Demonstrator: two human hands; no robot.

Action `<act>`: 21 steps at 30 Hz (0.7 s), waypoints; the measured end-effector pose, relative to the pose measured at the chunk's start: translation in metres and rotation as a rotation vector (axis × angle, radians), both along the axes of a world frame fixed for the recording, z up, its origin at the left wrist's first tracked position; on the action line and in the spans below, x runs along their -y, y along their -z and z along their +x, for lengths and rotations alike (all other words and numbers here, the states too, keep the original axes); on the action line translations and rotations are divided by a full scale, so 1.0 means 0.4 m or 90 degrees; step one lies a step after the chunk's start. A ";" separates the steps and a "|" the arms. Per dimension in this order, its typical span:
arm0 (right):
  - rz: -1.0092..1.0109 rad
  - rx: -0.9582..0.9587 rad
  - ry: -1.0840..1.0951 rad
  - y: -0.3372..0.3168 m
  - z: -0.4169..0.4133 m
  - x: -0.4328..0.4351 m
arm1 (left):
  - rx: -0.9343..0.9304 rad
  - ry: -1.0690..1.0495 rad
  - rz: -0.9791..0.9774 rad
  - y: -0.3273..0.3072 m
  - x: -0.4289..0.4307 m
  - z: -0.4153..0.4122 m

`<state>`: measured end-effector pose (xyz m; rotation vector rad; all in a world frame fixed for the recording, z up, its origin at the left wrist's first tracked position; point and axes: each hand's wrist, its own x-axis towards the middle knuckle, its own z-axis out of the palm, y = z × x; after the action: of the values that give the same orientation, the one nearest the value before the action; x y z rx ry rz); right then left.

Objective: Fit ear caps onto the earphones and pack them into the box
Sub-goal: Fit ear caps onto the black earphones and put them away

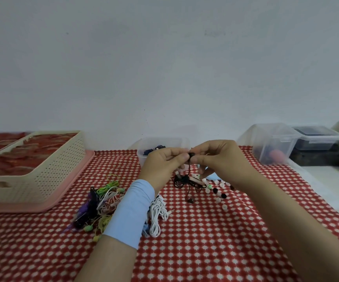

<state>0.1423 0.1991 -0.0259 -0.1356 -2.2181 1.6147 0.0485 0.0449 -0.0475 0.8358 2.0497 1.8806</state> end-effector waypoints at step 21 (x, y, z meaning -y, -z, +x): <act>-0.188 0.175 -0.146 -0.008 0.013 -0.020 | 0.044 0.142 0.015 0.000 0.019 -0.008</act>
<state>0.1476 0.2072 -0.0226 -0.2005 -2.2415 2.1616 0.0452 0.0374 -0.0475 0.9483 1.8134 1.7891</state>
